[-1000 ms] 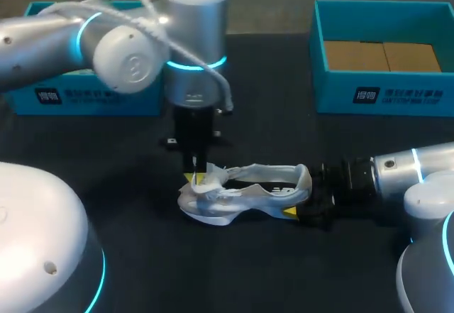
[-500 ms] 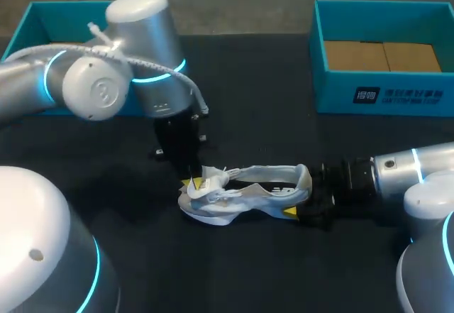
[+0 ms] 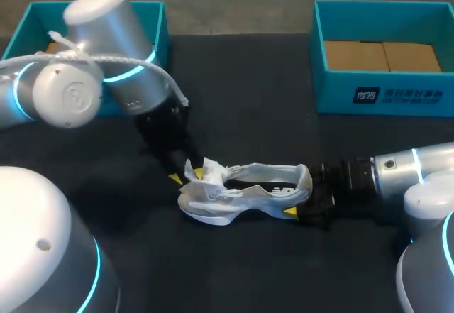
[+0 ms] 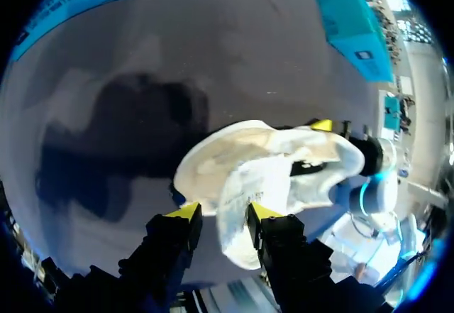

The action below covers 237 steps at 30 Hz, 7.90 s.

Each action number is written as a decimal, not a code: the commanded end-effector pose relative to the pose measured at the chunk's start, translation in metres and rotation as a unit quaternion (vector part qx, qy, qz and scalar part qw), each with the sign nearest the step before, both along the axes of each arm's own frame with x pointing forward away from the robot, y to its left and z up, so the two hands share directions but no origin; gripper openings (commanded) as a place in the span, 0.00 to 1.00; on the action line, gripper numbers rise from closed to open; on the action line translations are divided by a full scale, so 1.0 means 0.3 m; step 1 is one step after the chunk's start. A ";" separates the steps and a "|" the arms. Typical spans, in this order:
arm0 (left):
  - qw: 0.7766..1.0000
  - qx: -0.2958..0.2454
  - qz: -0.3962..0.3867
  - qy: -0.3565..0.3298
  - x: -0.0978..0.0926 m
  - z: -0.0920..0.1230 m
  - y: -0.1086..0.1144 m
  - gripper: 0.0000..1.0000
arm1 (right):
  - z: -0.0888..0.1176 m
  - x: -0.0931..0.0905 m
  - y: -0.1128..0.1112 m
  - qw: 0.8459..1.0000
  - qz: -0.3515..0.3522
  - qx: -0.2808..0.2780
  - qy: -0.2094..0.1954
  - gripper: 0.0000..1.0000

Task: Take the shoe out of the shoebox, open the shoe tongue, remove and reinsert the insole, then place the shoe into the shoebox

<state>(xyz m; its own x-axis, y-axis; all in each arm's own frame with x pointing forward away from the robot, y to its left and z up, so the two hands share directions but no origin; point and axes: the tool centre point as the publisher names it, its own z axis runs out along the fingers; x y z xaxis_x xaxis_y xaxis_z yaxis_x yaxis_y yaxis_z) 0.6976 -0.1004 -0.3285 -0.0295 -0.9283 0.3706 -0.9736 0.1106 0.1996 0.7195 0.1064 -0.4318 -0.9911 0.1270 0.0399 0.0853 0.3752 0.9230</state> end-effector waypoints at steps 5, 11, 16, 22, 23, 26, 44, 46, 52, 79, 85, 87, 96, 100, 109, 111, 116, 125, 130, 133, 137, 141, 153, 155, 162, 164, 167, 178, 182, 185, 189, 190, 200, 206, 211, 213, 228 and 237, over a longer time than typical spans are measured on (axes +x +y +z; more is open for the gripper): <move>0.997 -0.036 -0.031 -0.058 -0.056 0.209 0.005 0.47 | -0.004 -0.002 0.007 1.000 0.000 -0.002 0.001 0.00; 0.992 -0.032 -0.094 -0.076 -0.045 0.288 -0.033 0.25 | -0.004 -0.002 0.007 1.000 0.000 -0.002 0.001 0.00; 0.960 -0.080 -0.249 -0.102 -0.058 0.368 -0.045 0.00 | -0.004 -0.002 0.007 1.000 0.000 -0.002 0.001 0.00; 0.877 -0.060 -0.460 -0.129 -0.080 0.438 -0.049 0.00 | -0.004 -0.002 0.007 1.000 0.000 -0.002 0.001 0.00; 0.864 -0.054 -0.482 -0.138 -0.086 0.446 -0.052 0.00 | -0.004 -0.002 0.007 1.000 0.000 -0.002 0.001 0.00; 0.820 -0.026 -0.548 -0.162 -0.098 0.464 -0.083 0.00 | -0.004 -0.002 0.007 1.000 0.000 -0.002 0.001 0.00; 0.718 0.012 -0.662 -0.215 -0.118 0.526 -0.177 0.00 | -0.004 -0.002 0.007 1.000 0.000 -0.002 0.001 0.00; 0.718 0.012 -0.662 -0.215 -0.118 0.526 -0.177 0.00 | -0.004 -0.002 0.007 1.000 0.000 -0.002 0.001 0.00; 0.718 0.012 -0.662 -0.215 -0.118 0.526 -0.177 0.00 | -0.004 -0.002 0.007 1.000 0.000 -0.002 0.001 0.00; 0.690 -0.016 -0.682 -0.243 0.001 0.164 -0.459 0.00 | -0.004 -0.002 0.007 1.000 0.000 -0.002 0.001 0.00; 0.693 -0.025 -0.684 -0.225 -0.007 0.099 -0.463 0.00 | -0.004 -0.002 0.007 1.000 0.000 -0.002 0.001 0.00; 0.693 -0.025 -0.685 -0.222 -0.014 0.079 -0.455 0.00 | -0.004 -0.002 0.007 1.000 0.000 -0.002 0.001 0.00; 0.694 -0.026 -0.688 -0.211 -0.040 -0.014 -0.425 0.00 | -0.004 -0.002 0.007 1.000 0.000 -0.002 0.001 0.00; 0.703 -0.025 -0.679 -0.211 -0.038 -0.050 -0.414 0.00 | -0.004 -0.002 0.007 1.000 0.000 -0.002 0.001 0.00; 0.717 -0.026 -0.668 -0.200 -0.021 -0.090 -0.400 0.00 | -0.004 -0.002 0.007 1.000 0.000 -0.002 0.001 0.00; 0.723 -0.028 -0.665 -0.185 -0.024 -0.097 -0.396 0.00 | -0.004 -0.002 0.007 1.000 0.000 -0.002 0.001 0.00; 0.723 -0.028 -0.667 -0.176 -0.024 -0.095 -0.390 0.00 | -0.004 -0.002 0.007 1.000 0.000 -0.002 0.001 0.00; 0.723 -0.028 -0.667 -0.176 -0.024 -0.095 -0.390 0.00 | -0.004 -0.002 0.007 1.000 0.000 -0.002 0.001 0.00; 0.731 -0.051 -0.662 -0.154 -0.001 -0.128 -0.399 0.00 | -0.004 -0.002 0.007 1.000 0.000 -0.002 0.001 0.00; 0.737 -0.069 -0.659 -0.137 0.015 -0.154 -0.403 0.00 | -0.004 -0.002 0.007 1.000 0.000 -0.002 0.001 0.00; 0.738 -0.078 -0.659 -0.119 0.030 -0.180 -0.409 0.00 | -0.004 -0.002 0.007 1.000 0.000 -0.002 0.001 0.00; 0.737 -0.076 -0.661 -0.117 0.030 -0.201 -0.412 0.00 | -0.004 -0.002 0.007 1.000 0.000 -0.002 0.001 0.00; 0.717 -0.057 -0.678 -0.153 -0.025 -0.233 -0.401 0.00 | -0.004 -0.002 0.007 1.000 0.000 -0.002 0.001 0.00; 0.717 -0.055 -0.676 -0.164 -0.029 -0.248 -0.398 0.00 | -0.004 -0.002 0.007 1.000 0.000 -0.002 0.001 0.00; 0.712 -0.053 -0.681 -0.165 -0.037 -0.292 -0.405 0.00 | -0.004 -0.002 0.007 1.000 0.000 -0.002 0.001 0.00; 0.708 -0.049 -0.683 -0.173 -0.044 -0.304 -0.409 0.00 | -0.004 -0.002 0.007 1.000 0.000 -0.002 0.001 0.00; 0.705 -0.045 -0.684 -0.183 -0.049 -0.313 -0.413 0.00 | -0.004 -0.002 0.007 1.000 0.000 -0.002 0.001 0.00; 0.703 -0.025 -0.678 -0.216 -0.035 -0.321 -0.410 0.19 | -0.004 -0.002 0.007 1.000 0.000 -0.002 0.001 0.00; 0.703 -0.023 -0.675 -0.221 -0.019 -0.310 -0.408 0.32 | -0.004 -0.002 0.007 1.000 0.000 -0.002 0.001 0.00; 0.701 -0.015 -0.675 -0.228 -0.012 -0.306 -0.409 0.34 | -0.004 -0.002 0.007 1.000 0.000 -0.002 0.001 0.00; 0.696 0.001 -0.677 -0.238 0.000 -0.316 -0.416 0.38 | -0.004 -0.002 0.007 1.000 0.000 -0.002 0.001 0.00; 0.696 -0.001 -0.677 -0.240 0.002 -0.319 -0.419 0.39 | -0.004 -0.002 0.007 1.000 0.000 -0.002 0.001 0.00; 0.683 0.037 -0.673 -0.283 0.034 -0.346 -0.452 0.42 | -0.004 -0.002 0.007 1.000 0.000 -0.002 0.001 0.00; 0.678 0.063 -0.668 -0.299 0.076 -0.346 -0.454 0.44 | -0.004 -0.002 0.007 1.000 0.000 -0.002 0.001 0.00; 0.681 0.077 -0.661 -0.306 0.103 -0.340 -0.451 0.44 | -0.004 -0.002 0.007 1.000 0.000 -0.002 0.001 0.00; 0.681 0.081 -0.660 -0.309 0.113 -0.344 -0.453 0.44 | -0.004 -0.002 0.007 1.000 0.000 -0.002 0.001 0.00; 0.698 0.077 -0.639 -0.313 0.159 -0.314 -0.429 0.00 | -0.004 -0.002 0.007 1.000 0.000 -0.002 0.001 0.00; 0.729 -0.039 -0.624 -0.279 0.145 -0.234 -0.405 0.00 | -0.004 -0.002 0.007 1.000 0.000 -0.002 0.001 0.00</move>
